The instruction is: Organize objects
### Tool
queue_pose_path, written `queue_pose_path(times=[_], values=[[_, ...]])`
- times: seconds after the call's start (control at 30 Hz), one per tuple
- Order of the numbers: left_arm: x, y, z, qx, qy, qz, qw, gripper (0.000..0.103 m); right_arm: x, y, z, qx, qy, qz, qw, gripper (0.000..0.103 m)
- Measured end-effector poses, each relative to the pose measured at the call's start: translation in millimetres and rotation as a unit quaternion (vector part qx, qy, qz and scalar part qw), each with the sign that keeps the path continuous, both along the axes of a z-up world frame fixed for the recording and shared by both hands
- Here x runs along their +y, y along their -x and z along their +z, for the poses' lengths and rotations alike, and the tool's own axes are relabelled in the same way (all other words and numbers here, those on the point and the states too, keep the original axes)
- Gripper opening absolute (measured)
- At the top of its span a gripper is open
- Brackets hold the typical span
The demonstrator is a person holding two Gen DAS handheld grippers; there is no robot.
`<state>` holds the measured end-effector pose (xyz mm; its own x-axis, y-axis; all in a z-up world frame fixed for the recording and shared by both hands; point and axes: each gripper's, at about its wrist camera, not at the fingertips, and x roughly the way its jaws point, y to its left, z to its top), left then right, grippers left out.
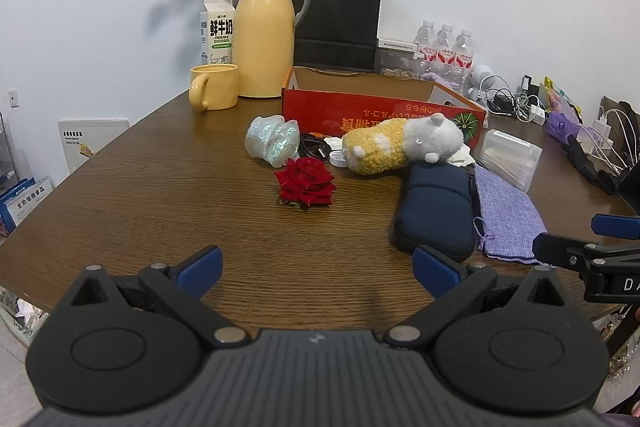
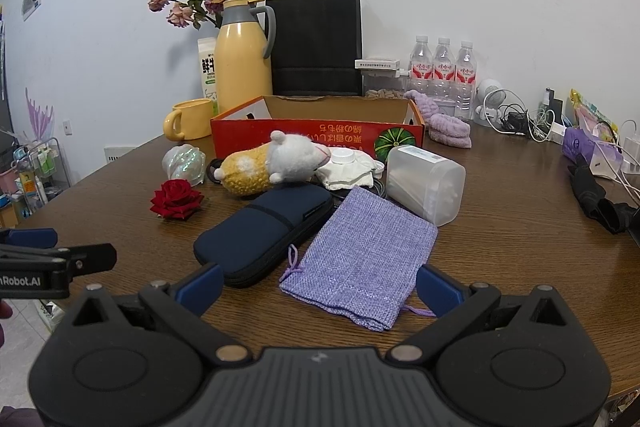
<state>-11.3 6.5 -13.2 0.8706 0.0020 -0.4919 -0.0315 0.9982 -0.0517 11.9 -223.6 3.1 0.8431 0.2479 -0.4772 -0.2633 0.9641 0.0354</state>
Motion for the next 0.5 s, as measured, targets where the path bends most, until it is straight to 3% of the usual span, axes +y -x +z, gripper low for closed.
queue_pose_path(times=[0.5], values=[[5.6, -16.6, 0.7, 0.014, 0.01, 0.014, 0.9998, 0.103, -3.1, -16.6, -4.2, 0.007, 0.007, -0.016, 1.0, 0.103]])
